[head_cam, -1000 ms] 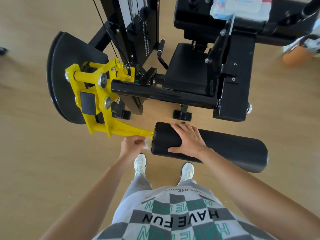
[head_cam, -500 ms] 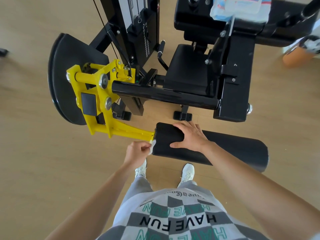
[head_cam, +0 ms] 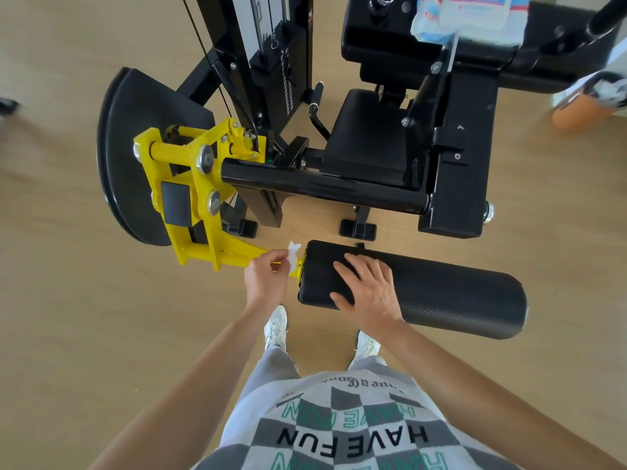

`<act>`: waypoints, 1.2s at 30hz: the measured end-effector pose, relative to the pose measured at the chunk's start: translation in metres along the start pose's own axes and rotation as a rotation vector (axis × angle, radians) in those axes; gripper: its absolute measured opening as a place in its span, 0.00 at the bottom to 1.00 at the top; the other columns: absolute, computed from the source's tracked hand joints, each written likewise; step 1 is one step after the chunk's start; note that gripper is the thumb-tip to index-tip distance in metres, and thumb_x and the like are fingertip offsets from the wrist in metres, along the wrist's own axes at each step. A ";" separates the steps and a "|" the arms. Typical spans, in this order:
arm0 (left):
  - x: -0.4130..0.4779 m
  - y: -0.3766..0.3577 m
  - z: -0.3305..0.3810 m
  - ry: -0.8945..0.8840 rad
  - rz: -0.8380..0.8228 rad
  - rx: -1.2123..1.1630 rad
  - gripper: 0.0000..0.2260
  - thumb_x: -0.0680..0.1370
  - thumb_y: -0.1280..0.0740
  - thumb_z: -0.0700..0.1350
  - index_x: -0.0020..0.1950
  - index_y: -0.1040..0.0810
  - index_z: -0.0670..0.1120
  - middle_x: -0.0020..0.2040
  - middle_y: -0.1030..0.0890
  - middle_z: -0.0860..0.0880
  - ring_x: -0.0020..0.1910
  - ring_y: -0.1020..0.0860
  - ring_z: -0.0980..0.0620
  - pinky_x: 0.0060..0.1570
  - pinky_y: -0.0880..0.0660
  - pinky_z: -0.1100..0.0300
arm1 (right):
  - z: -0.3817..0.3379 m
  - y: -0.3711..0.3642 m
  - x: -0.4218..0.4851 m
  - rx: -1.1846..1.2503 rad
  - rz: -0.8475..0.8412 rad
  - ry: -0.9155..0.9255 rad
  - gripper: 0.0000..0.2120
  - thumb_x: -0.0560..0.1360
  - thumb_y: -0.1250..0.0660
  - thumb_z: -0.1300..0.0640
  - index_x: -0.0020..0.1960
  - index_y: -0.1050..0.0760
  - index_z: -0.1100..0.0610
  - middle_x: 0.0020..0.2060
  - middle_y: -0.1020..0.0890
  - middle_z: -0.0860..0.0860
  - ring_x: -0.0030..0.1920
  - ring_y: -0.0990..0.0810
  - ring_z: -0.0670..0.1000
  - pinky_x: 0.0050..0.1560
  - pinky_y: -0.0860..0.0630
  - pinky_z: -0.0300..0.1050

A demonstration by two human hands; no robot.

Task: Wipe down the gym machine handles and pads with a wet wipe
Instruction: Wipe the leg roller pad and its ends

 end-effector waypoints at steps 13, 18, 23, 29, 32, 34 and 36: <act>-0.023 -0.022 -0.031 -0.017 -0.166 0.129 0.11 0.78 0.32 0.36 0.55 0.13 0.47 0.46 0.13 0.50 0.44 0.18 0.50 0.44 0.27 0.64 | 0.012 -0.027 0.015 -0.139 -0.296 0.031 0.46 0.73 0.35 0.31 0.82 0.49 0.50 0.81 0.41 0.53 0.80 0.44 0.58 0.79 0.47 0.63; -0.027 -0.023 -0.042 0.040 -0.204 0.086 0.09 0.77 0.31 0.39 0.47 0.12 0.50 0.33 0.18 0.58 0.36 0.23 0.54 0.34 0.33 0.72 | 0.025 -0.024 0.038 -0.040 -0.403 0.061 0.48 0.72 0.38 0.27 0.82 0.50 0.49 0.80 0.41 0.50 0.79 0.42 0.55 0.79 0.45 0.58; -0.005 -0.022 -0.014 0.094 -0.087 -0.043 0.06 0.79 0.30 0.45 0.45 0.14 0.50 0.36 0.16 0.55 0.37 0.21 0.55 0.36 0.30 0.69 | 0.030 -0.025 0.045 0.004 -0.452 0.032 0.47 0.73 0.37 0.27 0.82 0.51 0.47 0.80 0.41 0.48 0.79 0.42 0.53 0.79 0.46 0.55; 0.005 -0.029 0.001 -0.027 -0.156 -0.005 0.08 0.80 0.30 0.42 0.57 0.14 0.48 0.45 0.15 0.56 0.45 0.18 0.59 0.45 0.24 0.64 | 0.030 -0.026 0.044 0.010 -0.444 0.020 0.47 0.72 0.38 0.27 0.82 0.51 0.47 0.80 0.41 0.47 0.79 0.42 0.53 0.79 0.47 0.54; -0.007 -0.025 -0.013 -0.022 -0.152 0.048 0.08 0.79 0.29 0.41 0.56 0.14 0.47 0.42 0.16 0.56 0.43 0.18 0.58 0.48 0.23 0.64 | 0.029 -0.024 0.042 0.006 -0.410 0.029 0.47 0.72 0.38 0.27 0.82 0.50 0.47 0.80 0.40 0.47 0.78 0.42 0.53 0.79 0.46 0.54; -0.016 -0.022 -0.025 -0.018 -0.177 0.068 0.07 0.78 0.28 0.41 0.54 0.13 0.47 0.40 0.16 0.56 0.42 0.18 0.58 0.45 0.25 0.68 | 0.029 -0.023 0.041 0.009 -0.393 0.033 0.47 0.72 0.38 0.27 0.82 0.49 0.48 0.80 0.40 0.48 0.78 0.41 0.53 0.79 0.45 0.54; -0.024 -0.023 -0.040 0.008 -0.228 0.082 0.05 0.77 0.27 0.41 0.51 0.12 0.48 0.39 0.16 0.58 0.41 0.19 0.61 0.42 0.28 0.71 | 0.030 -0.023 0.042 0.013 -0.393 0.029 0.47 0.72 0.38 0.26 0.82 0.49 0.48 0.80 0.40 0.48 0.79 0.42 0.53 0.79 0.46 0.54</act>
Point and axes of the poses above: each hand's wrist, its own x-axis towards the middle knuckle, its own y-axis out of the back of the hand, z = x × y, the point moved 8 cm from there along x, towards the middle knuckle
